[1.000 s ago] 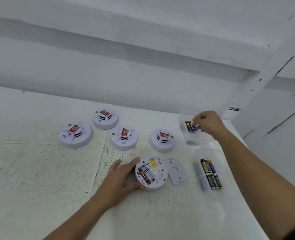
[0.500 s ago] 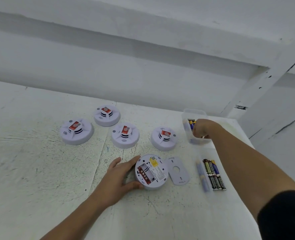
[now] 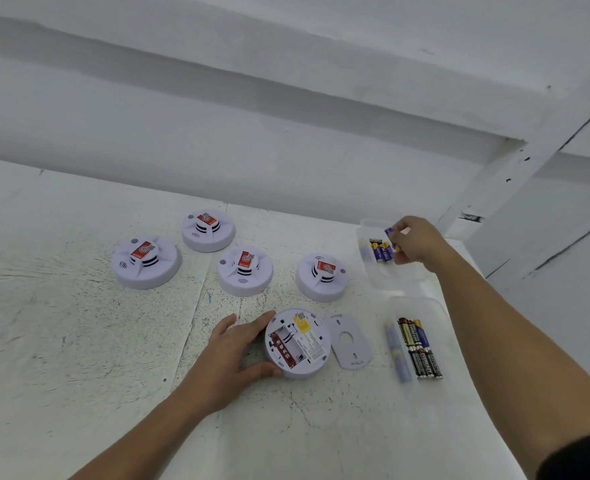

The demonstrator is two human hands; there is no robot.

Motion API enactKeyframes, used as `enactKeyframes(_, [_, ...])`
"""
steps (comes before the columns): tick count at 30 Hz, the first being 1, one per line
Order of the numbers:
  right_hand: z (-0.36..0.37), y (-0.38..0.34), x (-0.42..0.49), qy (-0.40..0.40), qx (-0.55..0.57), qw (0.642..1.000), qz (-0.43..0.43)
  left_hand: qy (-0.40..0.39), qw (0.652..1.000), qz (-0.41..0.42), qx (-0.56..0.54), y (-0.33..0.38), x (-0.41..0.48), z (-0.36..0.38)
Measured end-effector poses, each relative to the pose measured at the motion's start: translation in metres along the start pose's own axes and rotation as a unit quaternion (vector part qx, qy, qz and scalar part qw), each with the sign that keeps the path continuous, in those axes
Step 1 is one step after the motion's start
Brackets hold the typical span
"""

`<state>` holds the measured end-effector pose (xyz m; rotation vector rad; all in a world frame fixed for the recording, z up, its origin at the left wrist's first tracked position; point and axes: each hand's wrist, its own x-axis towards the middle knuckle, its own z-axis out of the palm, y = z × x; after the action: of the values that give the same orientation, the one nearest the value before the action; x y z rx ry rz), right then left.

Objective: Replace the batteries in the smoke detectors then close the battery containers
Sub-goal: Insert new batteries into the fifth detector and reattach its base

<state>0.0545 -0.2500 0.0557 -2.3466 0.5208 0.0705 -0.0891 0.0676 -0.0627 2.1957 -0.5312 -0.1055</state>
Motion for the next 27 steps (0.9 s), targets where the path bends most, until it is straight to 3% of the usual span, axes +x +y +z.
enactKeyframes(4, [-0.008,-0.016,-0.034,-0.038,0.261,0.965,0.009,-0.005,1.000,-0.001,-0.003,-0.003,0.000,0.002])
enactKeyframes(9, [0.005,-0.031,-0.086,-0.117,0.386,0.915,0.006,-0.006,1.000,-0.001,0.000,-0.004,-0.001,0.003])
enactKeyframes(14, [0.033,-0.030,-0.123,-0.176,0.348,0.921,-0.018,-0.008,1.000,0.000,-0.011,0.001,-0.002,0.002])
enactKeyframes(20, [0.065,-0.024,-0.145,-0.169,0.224,0.959,-0.026,0.005,1.000,-0.006,-0.009,0.009,-0.002,0.001])
enactKeyframes(27, [0.089,-0.019,-0.162,-0.155,0.092,0.977,-0.111,0.001,1.000,-0.025,0.003,0.010,-0.001,0.003])
